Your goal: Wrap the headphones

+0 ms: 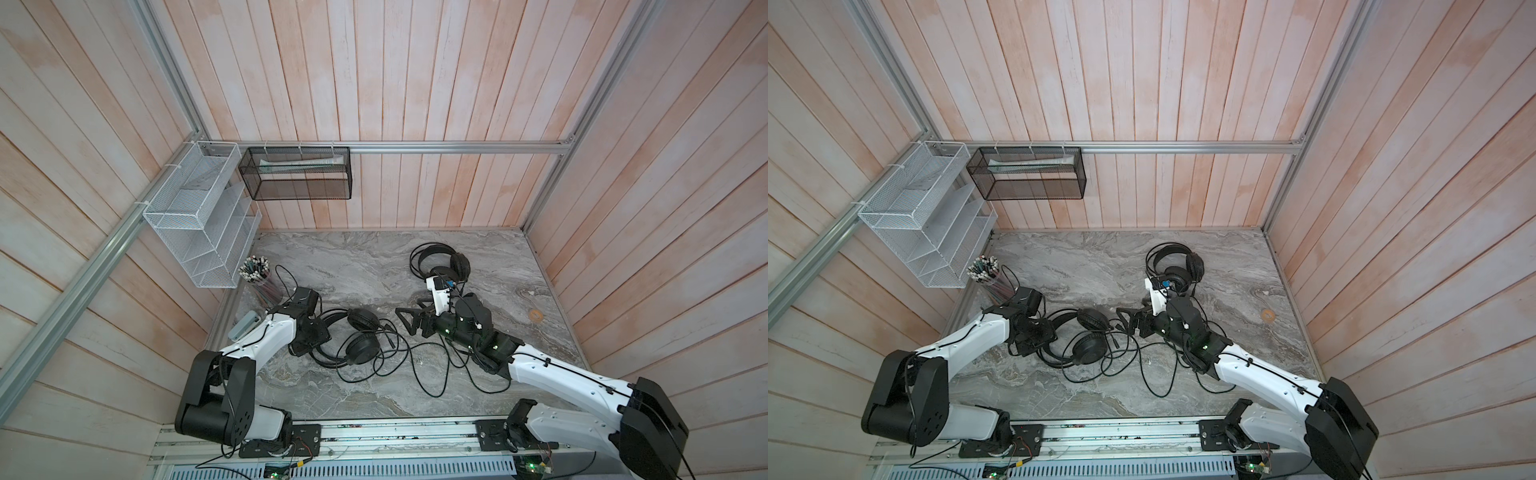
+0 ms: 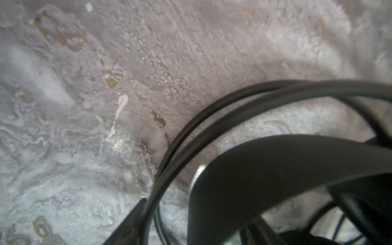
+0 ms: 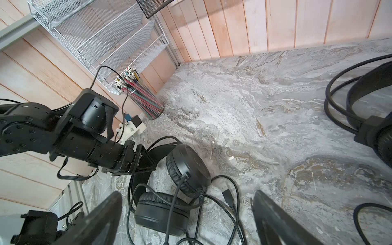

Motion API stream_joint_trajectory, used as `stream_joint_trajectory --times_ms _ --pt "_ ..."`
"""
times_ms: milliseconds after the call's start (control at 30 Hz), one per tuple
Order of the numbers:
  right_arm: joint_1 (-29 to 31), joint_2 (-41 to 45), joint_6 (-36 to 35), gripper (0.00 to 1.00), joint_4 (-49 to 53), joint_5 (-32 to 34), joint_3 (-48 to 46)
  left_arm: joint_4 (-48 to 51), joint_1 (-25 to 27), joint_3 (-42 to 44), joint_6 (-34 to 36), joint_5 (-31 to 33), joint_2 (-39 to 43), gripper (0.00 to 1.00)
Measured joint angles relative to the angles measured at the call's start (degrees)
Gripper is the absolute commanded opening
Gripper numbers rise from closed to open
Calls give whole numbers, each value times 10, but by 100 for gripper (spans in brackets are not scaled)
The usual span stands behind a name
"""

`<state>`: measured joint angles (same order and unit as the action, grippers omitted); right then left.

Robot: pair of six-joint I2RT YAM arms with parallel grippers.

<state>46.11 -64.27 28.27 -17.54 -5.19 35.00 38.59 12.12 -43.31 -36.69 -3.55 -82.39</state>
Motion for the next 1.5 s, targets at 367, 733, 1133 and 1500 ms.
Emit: stream_joint_trajectory --times_ms 367,733,1133,1500 --pt "0 3 0 97 9 2 0 -3 0 -11 32 44 -34 26" --pt "3 29 -4 97 25 2 0 8 -1 -17 40 53 -11 0" --pt "4 176 -45 98 42 -36 6 81 -1 -157 23 49 174 0" --pt "19 249 23 95 -97 -106 -97 65 -1 -217 -31 47 260 0"
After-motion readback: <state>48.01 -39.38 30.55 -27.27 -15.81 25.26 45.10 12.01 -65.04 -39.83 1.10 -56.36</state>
